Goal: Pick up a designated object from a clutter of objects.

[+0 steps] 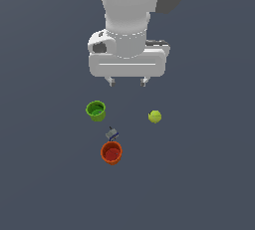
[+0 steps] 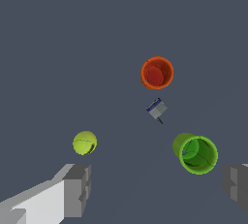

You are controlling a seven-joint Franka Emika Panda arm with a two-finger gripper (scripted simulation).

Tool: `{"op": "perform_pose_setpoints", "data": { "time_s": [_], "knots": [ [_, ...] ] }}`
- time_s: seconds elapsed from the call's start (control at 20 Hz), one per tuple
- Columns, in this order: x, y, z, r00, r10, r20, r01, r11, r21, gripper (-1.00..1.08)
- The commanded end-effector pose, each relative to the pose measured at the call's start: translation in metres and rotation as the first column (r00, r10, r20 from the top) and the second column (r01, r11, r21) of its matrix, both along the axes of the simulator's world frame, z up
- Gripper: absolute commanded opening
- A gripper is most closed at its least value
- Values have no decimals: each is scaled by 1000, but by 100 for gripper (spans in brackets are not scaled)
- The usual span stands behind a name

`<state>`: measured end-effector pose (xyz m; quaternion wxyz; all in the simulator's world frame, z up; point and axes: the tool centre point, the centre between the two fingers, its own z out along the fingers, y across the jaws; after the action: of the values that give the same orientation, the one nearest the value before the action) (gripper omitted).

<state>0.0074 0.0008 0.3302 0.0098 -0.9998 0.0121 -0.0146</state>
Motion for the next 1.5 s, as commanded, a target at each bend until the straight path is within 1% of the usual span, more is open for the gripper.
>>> {"op": "perform_pose_setpoints", "data": {
  "time_s": [0.0, 0.3, 0.45, 0.6, 0.75, 0.9, 1.1, 1.45],
  "knots": [
    [0, 0, 0, 1000, 0, 0, 0, 1000, 0, 28],
    [3, 3, 8, 1000, 20, 21, -20, 1000, 1, 28],
    [3, 4, 8, 1000, 21, 22, -21, 1000, 2, 28],
    [3, 1, 10, 999, 23, 26, -23, 1000, -5, 28],
    [2, -7, 14, 999, 31, 37, -30, 999, -22, 28],
    [1, -19, 20, 998, 44, 53, -41, 998, -48, 28],
    [-2, -41, 32, 994, 69, 81, -61, 994, -96, 28],
    [-14, -95, 61, 981, 137, 137, -107, 972, -207, 28]
  ]
}}
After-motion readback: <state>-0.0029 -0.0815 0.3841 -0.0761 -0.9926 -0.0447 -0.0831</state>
